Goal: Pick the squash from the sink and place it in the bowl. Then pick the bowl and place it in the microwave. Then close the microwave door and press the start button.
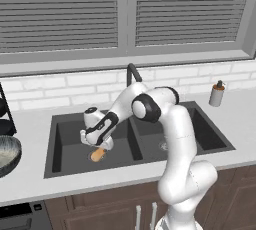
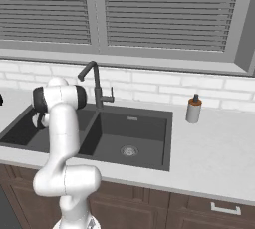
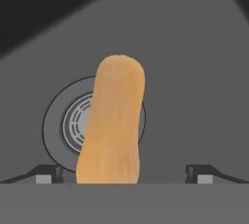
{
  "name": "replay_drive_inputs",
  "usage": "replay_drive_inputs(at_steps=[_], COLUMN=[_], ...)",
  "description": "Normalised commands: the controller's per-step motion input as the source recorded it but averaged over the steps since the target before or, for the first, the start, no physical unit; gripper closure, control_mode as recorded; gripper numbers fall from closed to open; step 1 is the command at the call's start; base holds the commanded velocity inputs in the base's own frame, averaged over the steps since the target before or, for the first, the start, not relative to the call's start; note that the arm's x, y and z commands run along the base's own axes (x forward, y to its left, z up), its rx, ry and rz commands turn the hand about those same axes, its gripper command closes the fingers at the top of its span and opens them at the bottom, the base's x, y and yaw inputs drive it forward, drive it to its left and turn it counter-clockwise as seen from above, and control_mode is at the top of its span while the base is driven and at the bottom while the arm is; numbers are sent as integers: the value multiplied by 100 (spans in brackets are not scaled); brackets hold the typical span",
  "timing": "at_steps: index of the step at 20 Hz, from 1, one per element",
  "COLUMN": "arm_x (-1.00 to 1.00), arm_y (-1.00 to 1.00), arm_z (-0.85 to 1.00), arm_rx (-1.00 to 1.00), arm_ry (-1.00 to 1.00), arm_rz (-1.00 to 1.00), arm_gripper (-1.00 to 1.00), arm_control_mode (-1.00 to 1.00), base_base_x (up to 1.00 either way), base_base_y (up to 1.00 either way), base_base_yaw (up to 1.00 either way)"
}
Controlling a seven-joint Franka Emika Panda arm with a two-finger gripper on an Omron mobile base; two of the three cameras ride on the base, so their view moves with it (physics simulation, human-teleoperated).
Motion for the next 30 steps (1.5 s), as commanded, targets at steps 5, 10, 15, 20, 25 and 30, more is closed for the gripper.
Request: replay_drive_inputs(at_steps=[5, 10, 15, 20, 25, 30], arm_x=[13, 10, 0, 0, 0, 0], arm_y=[4, 0, -9, 0, 0, 0], arm_z=[-32, -26, -39, -49, -26, -2], arm_rx=[0, 0, 0, 0, 0, 0], arm_ry=[3, 0, 0, 0, 1, 0], arm_rz=[0, 0, 0, 0, 0, 0], arm_gripper=[-100, -100, -100, 100, 100, 100], arm_control_mode=[-100, -100, -100, -100, -100, -100], base_base_x=[0, 0, 0, 0, 0, 0], base_base_y=[0, 0, 0, 0, 0, 0], base_base_yaw=[0, 0, 0, 0, 0, 0])
